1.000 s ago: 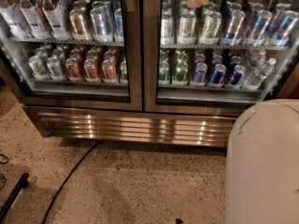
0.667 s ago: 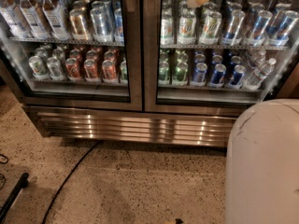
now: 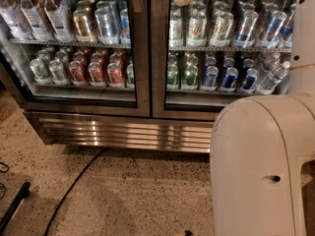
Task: Open right fridge door
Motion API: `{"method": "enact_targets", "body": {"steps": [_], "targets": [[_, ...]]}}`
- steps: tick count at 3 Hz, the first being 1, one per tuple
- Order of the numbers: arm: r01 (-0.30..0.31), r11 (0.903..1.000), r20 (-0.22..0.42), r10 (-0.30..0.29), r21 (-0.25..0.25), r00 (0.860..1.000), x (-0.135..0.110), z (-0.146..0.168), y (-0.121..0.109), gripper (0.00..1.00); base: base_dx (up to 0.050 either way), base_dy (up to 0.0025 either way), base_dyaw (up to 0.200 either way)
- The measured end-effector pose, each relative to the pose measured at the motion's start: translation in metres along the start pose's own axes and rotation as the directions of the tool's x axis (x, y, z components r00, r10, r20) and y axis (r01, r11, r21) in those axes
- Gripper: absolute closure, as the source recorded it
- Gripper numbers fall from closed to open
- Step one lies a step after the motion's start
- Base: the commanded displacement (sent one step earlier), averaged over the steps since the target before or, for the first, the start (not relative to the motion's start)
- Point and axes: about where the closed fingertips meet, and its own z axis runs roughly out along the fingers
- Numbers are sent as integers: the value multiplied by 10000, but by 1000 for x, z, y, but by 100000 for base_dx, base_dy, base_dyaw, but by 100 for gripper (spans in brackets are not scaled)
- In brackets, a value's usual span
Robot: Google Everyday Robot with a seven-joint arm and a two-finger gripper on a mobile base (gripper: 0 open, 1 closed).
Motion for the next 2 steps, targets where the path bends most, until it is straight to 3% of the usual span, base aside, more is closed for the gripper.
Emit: {"method": "enact_targets", "body": {"steps": [2], "targets": [[-1131,9934,325,1136,-164,9930,69,53,-16,0,0,0,0]]}}
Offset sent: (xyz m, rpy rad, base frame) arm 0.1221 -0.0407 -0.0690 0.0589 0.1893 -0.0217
